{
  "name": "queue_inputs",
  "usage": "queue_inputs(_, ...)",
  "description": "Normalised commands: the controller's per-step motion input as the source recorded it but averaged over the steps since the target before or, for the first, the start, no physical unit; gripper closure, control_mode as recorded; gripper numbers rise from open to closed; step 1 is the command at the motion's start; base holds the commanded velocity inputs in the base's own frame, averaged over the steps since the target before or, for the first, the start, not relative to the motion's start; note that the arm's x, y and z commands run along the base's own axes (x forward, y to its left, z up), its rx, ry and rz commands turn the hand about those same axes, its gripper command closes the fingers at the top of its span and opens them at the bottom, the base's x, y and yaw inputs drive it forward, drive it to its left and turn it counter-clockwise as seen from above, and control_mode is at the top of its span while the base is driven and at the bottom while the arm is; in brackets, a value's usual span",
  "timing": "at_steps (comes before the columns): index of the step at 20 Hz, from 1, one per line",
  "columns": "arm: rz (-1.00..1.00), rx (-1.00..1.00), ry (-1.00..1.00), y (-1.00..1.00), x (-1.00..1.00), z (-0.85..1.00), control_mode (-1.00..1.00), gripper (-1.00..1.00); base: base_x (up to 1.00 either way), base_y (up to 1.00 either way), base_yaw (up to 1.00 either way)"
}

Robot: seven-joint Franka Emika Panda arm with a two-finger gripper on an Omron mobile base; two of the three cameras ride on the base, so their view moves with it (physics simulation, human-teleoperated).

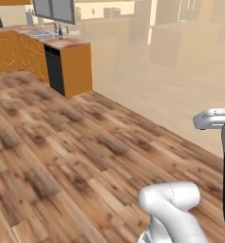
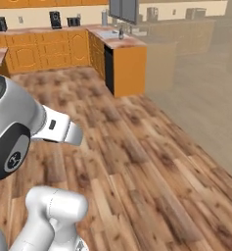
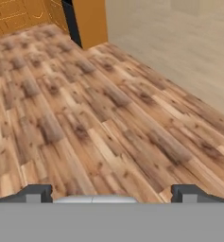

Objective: Move the drinks to the dining counter.

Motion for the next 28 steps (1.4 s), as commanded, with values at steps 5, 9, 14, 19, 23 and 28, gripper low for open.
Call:
queue_inputs(5, 0.00, 0.00, 0.00, 0.00, 0.00, 0.00, 1.00, -1.00, 1.00, 0.59, -0.05)
queue_inputs(9, 0.00, 0.00, 0.00, 0.00, 0.00, 0.00, 1.00, -1.00, 1.00, 0.42, 0.00)
queue_inputs(14, 0.00, 0.00, 0.00, 0.00, 0.00, 0.00, 1.00, -1.00, 1.00, 0.28, 0.00)
queue_inputs(19, 0.00, 0.00, 0.00, 0.00, 0.00, 0.00, 1.00, -1.00, 1.00, 0.29, 0.04)
queue_inputs(23, 0.00, 0.00, 0.00, 0.00, 0.00, 0.00, 1.00, -1.00, 1.00, 0.05, 0.00)
queue_inputs(28, 0.00, 0.00, 0.00, 0.00, 0.00, 0.00, 1.00, -1.00, 1.00, 0.08, 0.00)
